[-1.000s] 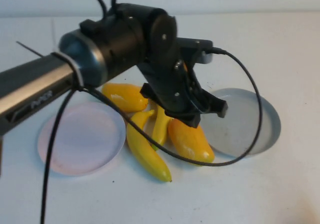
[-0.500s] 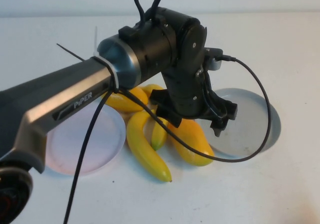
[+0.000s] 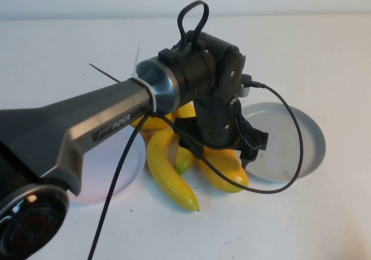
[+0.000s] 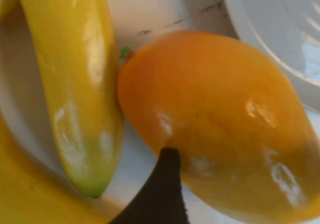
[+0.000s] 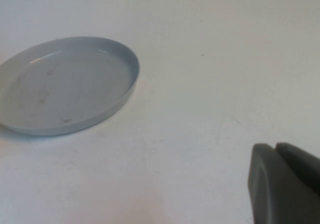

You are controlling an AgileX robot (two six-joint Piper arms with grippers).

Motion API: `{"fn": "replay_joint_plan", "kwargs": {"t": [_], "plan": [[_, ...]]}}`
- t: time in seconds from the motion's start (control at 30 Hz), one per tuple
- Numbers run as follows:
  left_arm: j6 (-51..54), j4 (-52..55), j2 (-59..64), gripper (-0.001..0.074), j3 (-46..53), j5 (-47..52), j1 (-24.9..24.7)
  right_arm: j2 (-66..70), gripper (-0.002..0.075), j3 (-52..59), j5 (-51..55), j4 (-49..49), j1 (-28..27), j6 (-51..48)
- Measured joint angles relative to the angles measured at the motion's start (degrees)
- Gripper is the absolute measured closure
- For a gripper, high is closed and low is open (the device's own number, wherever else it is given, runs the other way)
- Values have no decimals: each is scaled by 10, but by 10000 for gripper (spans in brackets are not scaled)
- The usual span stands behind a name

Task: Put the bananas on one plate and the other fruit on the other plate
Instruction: Put one type of fruit in the left plate

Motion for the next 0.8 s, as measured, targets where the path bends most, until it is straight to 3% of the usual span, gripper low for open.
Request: {"fn": "replay_joint_plan", "kwargs": {"t": [0.8], "plan": [[15, 29, 41, 87, -4, 5, 0, 0, 743, 0, 0, 0, 0, 0]]}}
